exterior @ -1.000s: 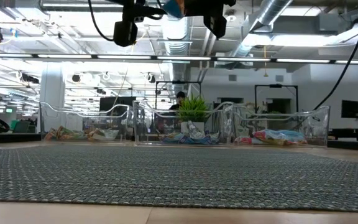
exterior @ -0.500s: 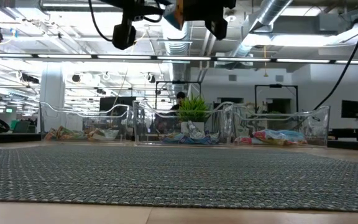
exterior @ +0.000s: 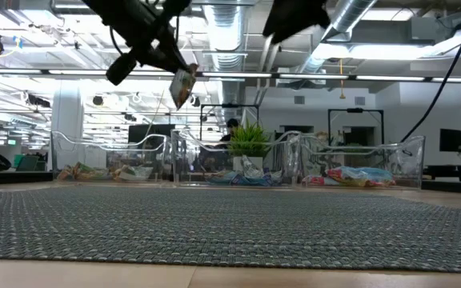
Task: Pick and place Granola Bars by type
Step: Put the yellow granola bar into the left transparent bin, then return to Home Position
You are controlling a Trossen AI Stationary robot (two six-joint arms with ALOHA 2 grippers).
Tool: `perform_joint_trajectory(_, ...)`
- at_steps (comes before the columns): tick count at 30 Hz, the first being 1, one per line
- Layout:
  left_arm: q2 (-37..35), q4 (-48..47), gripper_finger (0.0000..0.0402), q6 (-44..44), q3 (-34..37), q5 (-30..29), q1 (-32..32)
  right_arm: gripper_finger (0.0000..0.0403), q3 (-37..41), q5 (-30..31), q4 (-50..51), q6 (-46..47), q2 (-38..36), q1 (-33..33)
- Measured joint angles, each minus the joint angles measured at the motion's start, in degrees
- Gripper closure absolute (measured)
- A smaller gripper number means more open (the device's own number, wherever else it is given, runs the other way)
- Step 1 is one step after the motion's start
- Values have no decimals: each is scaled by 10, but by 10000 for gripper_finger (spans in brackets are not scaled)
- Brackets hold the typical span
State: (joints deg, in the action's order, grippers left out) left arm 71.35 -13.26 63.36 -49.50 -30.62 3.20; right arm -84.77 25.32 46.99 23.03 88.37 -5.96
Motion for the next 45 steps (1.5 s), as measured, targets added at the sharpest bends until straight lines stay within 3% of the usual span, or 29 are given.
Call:
perform_joint_trajectory(10, -93, -169, 398, 10, -1, -117, -145, 272, -52, 53, 121, 8, -4, 1)
perform_joint_trajectory(14, -133, -224, 396, 9, -1, -123, -212, 277, -53, 79, 122, -40, -3, -1)
perform_joint_trajectory(21, -160, -278, 394, -22, 0, -109, -297, 278, -53, 77, 40, -125, -4, -5)
perform_joint_trajectory(27, -160, -278, 382, -84, 0, -96, -322, 280, -53, 65, 39, -130, -4, -5)
perform_joint_trajectory(38, -160, -278, 273, -99, 0, -86, -342, 280, -53, 55, 38, -131, -4, -5)
perform_joint_trajectory(45, -160, -277, 260, -97, 0, -52, -342, 280, -53, 31, 39, -131, -4, -8)
